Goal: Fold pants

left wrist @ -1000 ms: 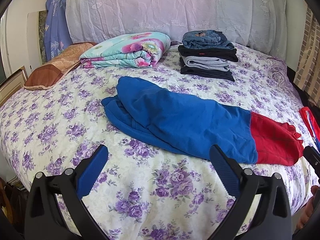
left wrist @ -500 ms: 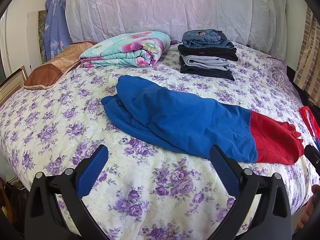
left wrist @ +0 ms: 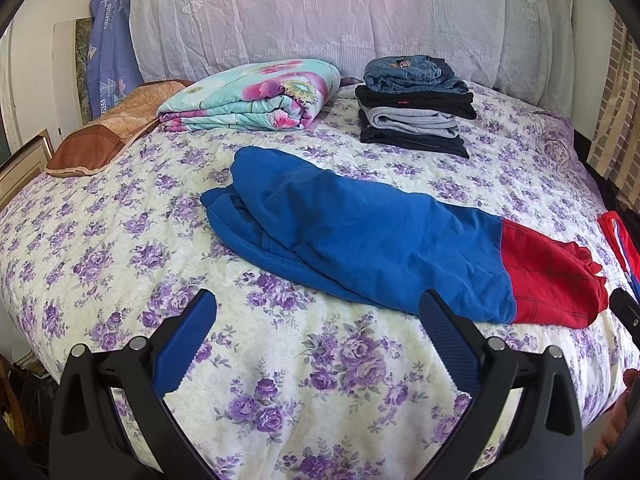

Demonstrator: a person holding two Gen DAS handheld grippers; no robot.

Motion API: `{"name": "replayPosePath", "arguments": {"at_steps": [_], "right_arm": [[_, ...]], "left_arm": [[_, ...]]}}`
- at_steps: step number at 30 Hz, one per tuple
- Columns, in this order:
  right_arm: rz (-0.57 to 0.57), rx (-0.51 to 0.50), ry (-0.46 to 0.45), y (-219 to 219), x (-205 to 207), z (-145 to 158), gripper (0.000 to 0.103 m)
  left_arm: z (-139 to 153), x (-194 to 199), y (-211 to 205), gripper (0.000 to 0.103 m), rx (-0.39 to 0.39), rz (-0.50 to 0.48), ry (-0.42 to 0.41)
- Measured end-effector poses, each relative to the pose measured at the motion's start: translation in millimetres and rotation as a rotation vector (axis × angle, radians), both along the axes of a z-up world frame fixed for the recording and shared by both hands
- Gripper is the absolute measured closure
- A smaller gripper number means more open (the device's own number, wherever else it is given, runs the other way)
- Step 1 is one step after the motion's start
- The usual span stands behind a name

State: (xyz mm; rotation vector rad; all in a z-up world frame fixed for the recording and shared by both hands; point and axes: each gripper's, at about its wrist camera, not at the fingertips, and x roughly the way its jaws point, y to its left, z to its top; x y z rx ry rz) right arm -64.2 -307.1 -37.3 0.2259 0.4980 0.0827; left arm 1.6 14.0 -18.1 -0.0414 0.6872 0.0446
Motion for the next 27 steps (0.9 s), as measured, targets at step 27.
{"name": "replayPosePath", "arguments": {"at_steps": [27], "right_arm": [[-0.002,0.010,0.006,-1.0,-0.8,-2.1,0.004]], "left_arm": [[-5.8,-0.7,-0.5,0.004,-0.005,0.002,0.008]]}}
